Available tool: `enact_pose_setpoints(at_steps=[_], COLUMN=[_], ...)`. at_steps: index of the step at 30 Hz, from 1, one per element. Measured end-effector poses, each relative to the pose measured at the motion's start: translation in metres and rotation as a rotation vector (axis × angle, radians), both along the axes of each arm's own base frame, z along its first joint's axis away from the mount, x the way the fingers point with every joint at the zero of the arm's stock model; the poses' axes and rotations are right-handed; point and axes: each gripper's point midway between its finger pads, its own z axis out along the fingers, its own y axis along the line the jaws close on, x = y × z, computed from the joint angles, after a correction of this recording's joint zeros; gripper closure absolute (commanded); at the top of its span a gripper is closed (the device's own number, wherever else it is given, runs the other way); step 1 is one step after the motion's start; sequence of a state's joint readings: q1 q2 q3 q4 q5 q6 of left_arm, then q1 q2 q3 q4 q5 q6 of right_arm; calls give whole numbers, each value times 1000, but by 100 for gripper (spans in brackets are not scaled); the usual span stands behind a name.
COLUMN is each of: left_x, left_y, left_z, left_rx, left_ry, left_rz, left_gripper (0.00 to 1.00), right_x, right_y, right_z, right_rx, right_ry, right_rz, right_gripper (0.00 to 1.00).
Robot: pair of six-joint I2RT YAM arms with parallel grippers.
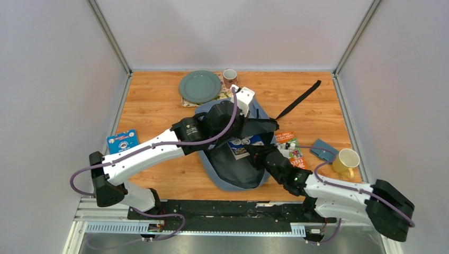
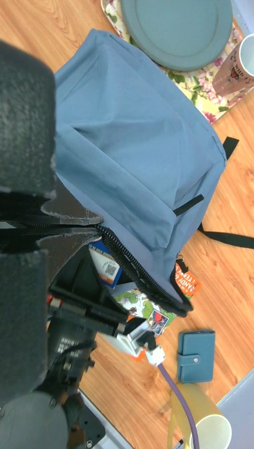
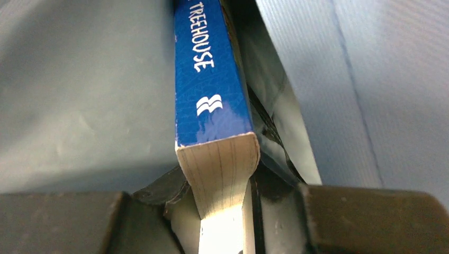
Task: Pack the student bag
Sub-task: Place the book in the student bag.
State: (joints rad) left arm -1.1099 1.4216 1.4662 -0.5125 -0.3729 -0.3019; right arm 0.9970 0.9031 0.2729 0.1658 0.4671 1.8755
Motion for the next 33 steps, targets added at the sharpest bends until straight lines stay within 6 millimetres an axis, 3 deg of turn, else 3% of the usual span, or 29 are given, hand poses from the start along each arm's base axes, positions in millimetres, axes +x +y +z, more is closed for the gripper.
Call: enact_pose_setpoints(at_steps=[8, 15, 18, 19, 24, 28, 33], left_x=[6, -4, -8, -8, -6, -4, -1], left_y=[5, 20, 25, 27, 28, 30, 33], left_z=[0, -4, -7, -7, -6, -4, 0], left_rx=[-63, -131, -146, -149, -177, -195, -222], left_ry=[80, 152, 171, 176, 184, 183, 171], left_rz=[-22, -45, -51, -50, -54, -49, -44], left_gripper=[100, 100, 100, 100, 100, 100, 100], right_x=[42, 70, 76, 77, 77, 69, 59], right_y=[34, 75, 84, 84, 84, 81, 80], right_z=[-21, -38, -47, -49, -49, -48, -19], right_rx=[-30, 6, 25, 26, 7, -91, -188], right_ry=[-27, -89, -102, -103, -102, -61, -59], right_rz=[-23, 3, 3, 2, 5, 45, 115], right_gripper=[100, 93, 75, 61, 51, 33, 29])
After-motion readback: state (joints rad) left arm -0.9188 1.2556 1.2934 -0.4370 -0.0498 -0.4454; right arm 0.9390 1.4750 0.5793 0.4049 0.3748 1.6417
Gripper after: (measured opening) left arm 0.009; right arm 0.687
